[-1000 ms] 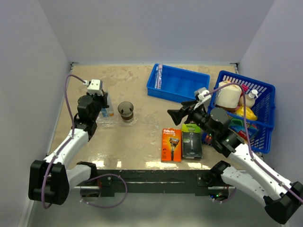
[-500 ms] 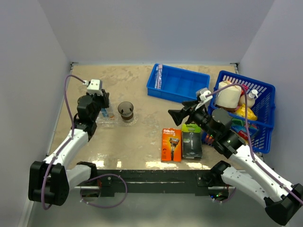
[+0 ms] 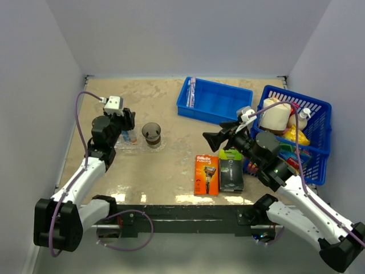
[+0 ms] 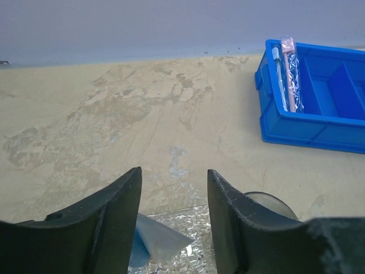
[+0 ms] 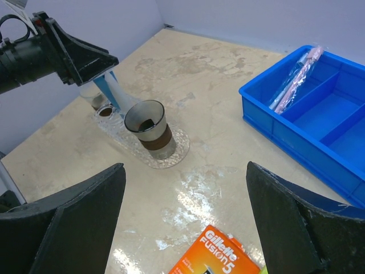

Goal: Prepare toiletry sets of a toothbrush and toothpaste on the tray

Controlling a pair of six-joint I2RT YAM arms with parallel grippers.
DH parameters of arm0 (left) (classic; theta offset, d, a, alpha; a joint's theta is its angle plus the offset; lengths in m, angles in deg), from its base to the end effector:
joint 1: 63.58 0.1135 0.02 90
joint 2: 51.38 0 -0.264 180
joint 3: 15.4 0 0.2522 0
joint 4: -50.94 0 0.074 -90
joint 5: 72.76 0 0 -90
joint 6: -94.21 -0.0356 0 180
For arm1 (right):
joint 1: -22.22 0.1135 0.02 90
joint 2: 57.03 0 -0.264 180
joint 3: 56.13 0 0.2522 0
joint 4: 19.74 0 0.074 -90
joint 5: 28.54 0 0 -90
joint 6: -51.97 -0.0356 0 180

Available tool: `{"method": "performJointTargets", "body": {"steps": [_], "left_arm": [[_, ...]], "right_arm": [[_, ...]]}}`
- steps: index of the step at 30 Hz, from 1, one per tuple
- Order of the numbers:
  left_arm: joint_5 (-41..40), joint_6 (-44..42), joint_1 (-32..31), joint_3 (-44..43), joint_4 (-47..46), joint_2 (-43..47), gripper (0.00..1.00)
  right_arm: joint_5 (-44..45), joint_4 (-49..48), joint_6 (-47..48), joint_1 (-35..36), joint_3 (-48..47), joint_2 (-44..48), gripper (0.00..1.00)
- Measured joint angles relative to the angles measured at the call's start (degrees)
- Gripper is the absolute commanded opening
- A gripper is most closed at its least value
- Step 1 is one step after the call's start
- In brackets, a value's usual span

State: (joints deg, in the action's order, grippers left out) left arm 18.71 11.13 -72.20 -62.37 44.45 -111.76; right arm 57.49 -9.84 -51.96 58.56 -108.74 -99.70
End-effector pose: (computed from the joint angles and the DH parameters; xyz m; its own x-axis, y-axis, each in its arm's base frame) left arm 0.2407 -0.0374 0.2713 -0.1393 -0.1007 -0.9851 0.1594 0.9796 -0.1227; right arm 0.1466 0.1109 0.3360 -0.1552 0.1840 -0.9706 -0.6280 0.7400 0.2407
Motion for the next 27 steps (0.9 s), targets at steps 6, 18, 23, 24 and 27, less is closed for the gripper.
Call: {"method": "performJointTargets", "body": {"steps": [6, 18, 23, 24, 27], "left_arm": [[0.50, -0.09, 0.00, -0.11, 0.72, 1.38, 0.75], [-0.42, 1.11, 0.00, -3.32, 5.92, 5.33, 0.99], [-0.35, 1.64, 0.11, -9.92, 12.94, 5.27, 1.00], [-0.22, 1.62, 0.26, -11.15, 14.19, 5.20, 1.00], [-0.15, 1.42, 0.63, -13.31, 16.85, 4.98, 1.00]], "right_arm": [[0.00, 0.28, 0.00, 0.00, 0.00, -0.04, 0.90], [1.84, 5.42, 0.48, 0.00, -2.75, -2.91, 0.89], [3.30, 9.97, 0.46, -0.02, -8.57, -5.79, 0.89], [3.41, 10.47, 0.44, 0.00, -9.64, -6.43, 0.89], [3.72, 12.57, 0.20, 0.00, -13.55, -9.25, 0.88]]}}
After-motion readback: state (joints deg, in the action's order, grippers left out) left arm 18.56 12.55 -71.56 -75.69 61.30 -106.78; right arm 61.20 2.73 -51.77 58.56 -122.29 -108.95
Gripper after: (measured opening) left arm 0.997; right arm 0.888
